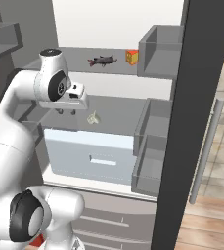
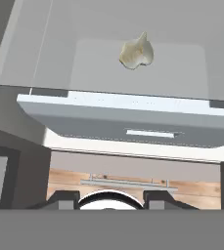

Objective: Take the cheese, fish, and garlic from the fridge and place them on the plate on the dining counter to create an appetizer plate.

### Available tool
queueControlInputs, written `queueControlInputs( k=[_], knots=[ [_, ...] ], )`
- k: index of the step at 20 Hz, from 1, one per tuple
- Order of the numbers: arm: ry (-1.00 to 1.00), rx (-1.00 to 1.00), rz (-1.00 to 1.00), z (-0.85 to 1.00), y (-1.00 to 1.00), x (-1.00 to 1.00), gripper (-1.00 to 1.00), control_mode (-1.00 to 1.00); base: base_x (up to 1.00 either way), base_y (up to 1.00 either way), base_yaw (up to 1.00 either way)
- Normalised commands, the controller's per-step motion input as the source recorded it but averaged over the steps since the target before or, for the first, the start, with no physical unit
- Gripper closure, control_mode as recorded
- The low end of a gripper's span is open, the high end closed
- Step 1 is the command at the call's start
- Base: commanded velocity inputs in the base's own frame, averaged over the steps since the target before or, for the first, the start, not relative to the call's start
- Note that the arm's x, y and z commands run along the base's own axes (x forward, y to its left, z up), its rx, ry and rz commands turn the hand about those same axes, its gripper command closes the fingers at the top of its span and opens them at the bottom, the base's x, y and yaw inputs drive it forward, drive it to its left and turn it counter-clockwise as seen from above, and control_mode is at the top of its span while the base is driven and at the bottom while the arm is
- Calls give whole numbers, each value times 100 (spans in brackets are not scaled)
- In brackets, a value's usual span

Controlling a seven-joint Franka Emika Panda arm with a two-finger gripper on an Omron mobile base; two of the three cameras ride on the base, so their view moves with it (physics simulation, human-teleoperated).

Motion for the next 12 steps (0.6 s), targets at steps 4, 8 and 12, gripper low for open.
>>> queueControlInputs(
  k=[4, 8, 12],
  knots=[
    [-5, 0, 0, 0, -6, 0, -100, -100, 0, 0, 0],
    [-13, 4, -1, 7, -31, 0, -100, -100, 0, 0, 0],
    [-23, 8, -4, 42, -36, -5, -100, -100, 0, 0, 0]
  ],
)
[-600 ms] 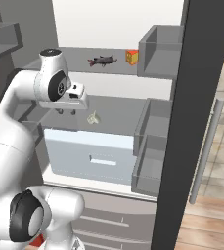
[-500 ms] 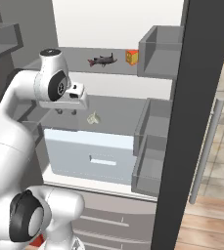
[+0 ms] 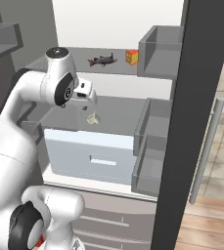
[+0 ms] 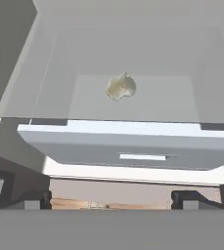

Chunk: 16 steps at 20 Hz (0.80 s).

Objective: Take the cheese, fish, and garlic from the fridge and place them on the plate on the dining counter to create an appetizer plate.

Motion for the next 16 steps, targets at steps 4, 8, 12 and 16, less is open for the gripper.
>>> queueControlInputs(
  k=[4, 8, 12, 16],
  knots=[
    [-24, 9, -4, 60, -30, -3, -100, -100, 0, 0, 0],
    [-21, 7, -5, 67, -15, 0, -100, -100, 0, 0, 0],
    [-15, 4, -6, 65, 0, 0, -100, -100, 0, 0, 0],
    [-10, 0, -9, 61, 0, 2, -100, -100, 0, 0, 0]
  ],
)
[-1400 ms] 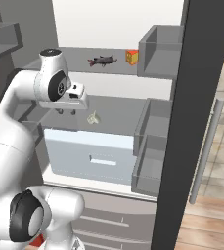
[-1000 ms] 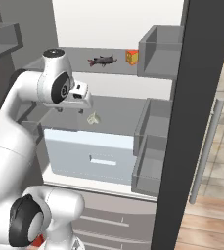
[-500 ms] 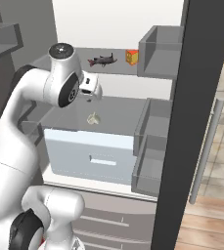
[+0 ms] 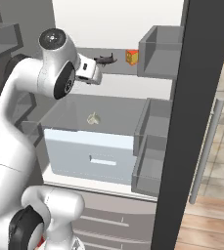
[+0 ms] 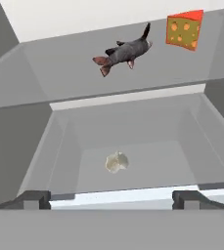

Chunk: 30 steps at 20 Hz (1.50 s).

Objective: Take the cheese, fish, and garlic from the fridge and place them on the plate on the dining counter to create an appetizer plate.

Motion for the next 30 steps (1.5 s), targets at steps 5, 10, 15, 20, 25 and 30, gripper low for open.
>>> queueControlInputs(
  k=[5, 10, 15, 20, 25, 30],
  knots=[
    [-10, 0, -8, 48, 0, 21, -100, -100, 0, 0, 0],
    [-6, 0, -9, 27, 0, 61, -100, -100, 0, 0, 0],
    [-2, 0, -8, 0, 0, 62, -100, -100, 0, 0, 0],
    [0, 0, -6, -11, 0, 46, -100, -100, 0, 0, 0],
    [2, 0, -6, -12, 0, 48, -100, -100, 0, 0, 0],
    [7, 0, -4, -14, 0, 51, -100, -100, 0, 0, 0]
  ],
)
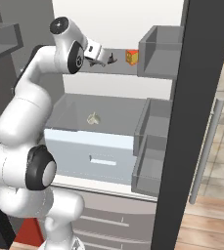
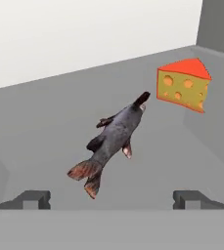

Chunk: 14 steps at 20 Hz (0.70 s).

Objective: Take the cheese, fish, and garlic from the fridge and place them on the plate on the dining counter to create an appetizer plate.

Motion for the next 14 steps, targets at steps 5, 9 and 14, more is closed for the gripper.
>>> queueControlInputs(
  k=[5, 9, 14],
  knots=[
    [12, 0, -4, -7, 0, 52, -100, -100, 0, 0, 0],
    [14, 0, -3, 0, 0, 58, -100, -100, 0, 0, 0],
    [15, 0, -2, -5, -1, 55, -100, -100, 0, 0, 0]
  ],
)
